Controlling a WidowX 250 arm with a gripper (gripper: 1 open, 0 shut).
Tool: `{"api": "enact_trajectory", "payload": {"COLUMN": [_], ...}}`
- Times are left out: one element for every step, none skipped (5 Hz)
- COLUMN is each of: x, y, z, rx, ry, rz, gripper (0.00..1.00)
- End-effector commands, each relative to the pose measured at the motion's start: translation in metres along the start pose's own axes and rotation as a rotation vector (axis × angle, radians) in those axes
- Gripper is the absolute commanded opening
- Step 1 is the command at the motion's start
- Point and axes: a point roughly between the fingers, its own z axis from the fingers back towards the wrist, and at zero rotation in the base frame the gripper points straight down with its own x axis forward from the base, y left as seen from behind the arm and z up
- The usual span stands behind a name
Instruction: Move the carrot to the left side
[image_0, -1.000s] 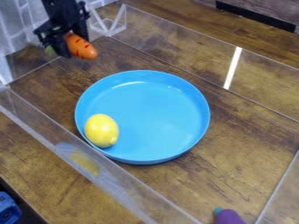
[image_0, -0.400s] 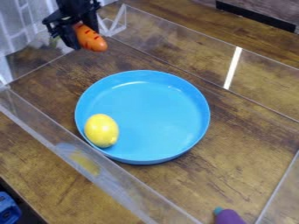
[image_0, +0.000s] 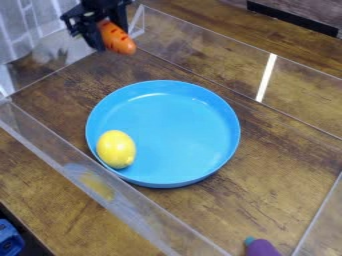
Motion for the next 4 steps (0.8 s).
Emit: {"api": "enact_trajectory", "payload": {"x": [-0.029, -0.03, -0.025, -0.022], "y": [0.01, -0.001, -0.009, -0.008], "z": [0.021, 0.005, -0.009, 0.01], "rx": [0.08, 0.093, 0.104, 0.133], "ry": [0.068, 0.107, 0.13, 0.101], "rz": [0.003, 0.021, 0.028, 0.017], "gripper": [0.0, 0.0, 0.0, 0.0]}}
